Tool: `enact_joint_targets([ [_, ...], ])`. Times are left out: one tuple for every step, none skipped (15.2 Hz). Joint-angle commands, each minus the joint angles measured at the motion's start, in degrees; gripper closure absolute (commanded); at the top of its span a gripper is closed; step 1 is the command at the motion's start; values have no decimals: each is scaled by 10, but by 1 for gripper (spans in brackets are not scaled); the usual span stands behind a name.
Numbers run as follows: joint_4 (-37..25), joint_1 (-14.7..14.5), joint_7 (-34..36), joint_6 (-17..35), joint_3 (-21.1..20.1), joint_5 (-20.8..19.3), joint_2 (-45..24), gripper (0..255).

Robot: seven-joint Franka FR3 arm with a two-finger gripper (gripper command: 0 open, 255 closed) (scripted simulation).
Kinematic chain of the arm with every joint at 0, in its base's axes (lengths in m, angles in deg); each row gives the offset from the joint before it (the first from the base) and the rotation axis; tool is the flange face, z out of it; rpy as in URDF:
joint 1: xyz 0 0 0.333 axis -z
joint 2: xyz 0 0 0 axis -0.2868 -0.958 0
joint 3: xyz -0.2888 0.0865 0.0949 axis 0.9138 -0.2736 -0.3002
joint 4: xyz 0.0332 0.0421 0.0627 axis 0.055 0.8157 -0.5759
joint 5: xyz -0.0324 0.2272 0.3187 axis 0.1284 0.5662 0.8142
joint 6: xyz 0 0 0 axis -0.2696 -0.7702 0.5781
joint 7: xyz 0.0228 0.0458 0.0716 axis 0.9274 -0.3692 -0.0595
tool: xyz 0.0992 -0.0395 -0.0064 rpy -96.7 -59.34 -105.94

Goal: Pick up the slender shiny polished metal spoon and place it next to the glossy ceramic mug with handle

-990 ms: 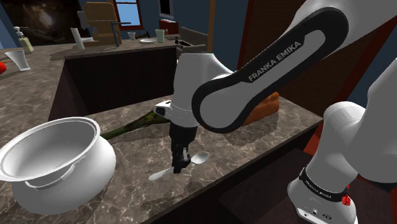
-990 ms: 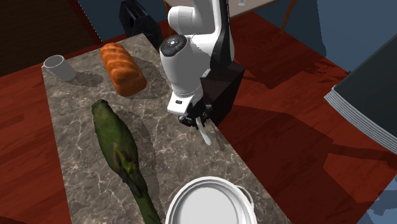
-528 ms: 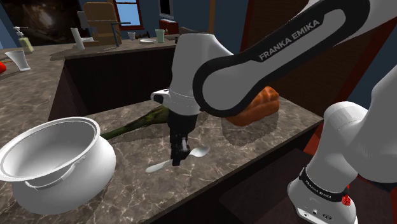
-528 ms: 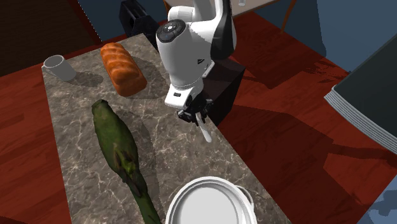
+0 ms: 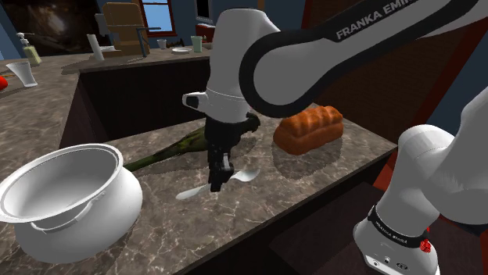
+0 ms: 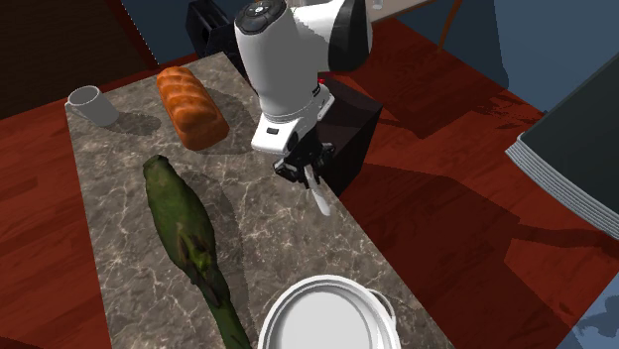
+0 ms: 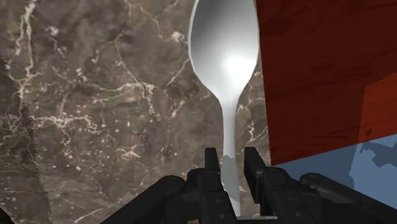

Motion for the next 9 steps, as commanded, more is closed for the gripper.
enact_joint_targets([
  [-8, 0, 4, -15, 1, -2, 7, 255],
  [-13, 1, 6, -23, 1, -3, 11, 255],
  [-18, 1, 7, -31, 2, -5, 14, 255],
  [-23, 2, 9, -39, 2, -6, 17, 255],
  [-28, 2, 11, -47, 3, -7, 19, 255],
  [-33, 3, 13, -55, 3, -8, 22, 255],
  [-39, 3, 14, -62, 4, -9, 24, 255],
  [-44, 3, 16, -70, 4, -10, 27, 255],
  [-50, 4, 18, -77, 5, -11, 29, 255],
])
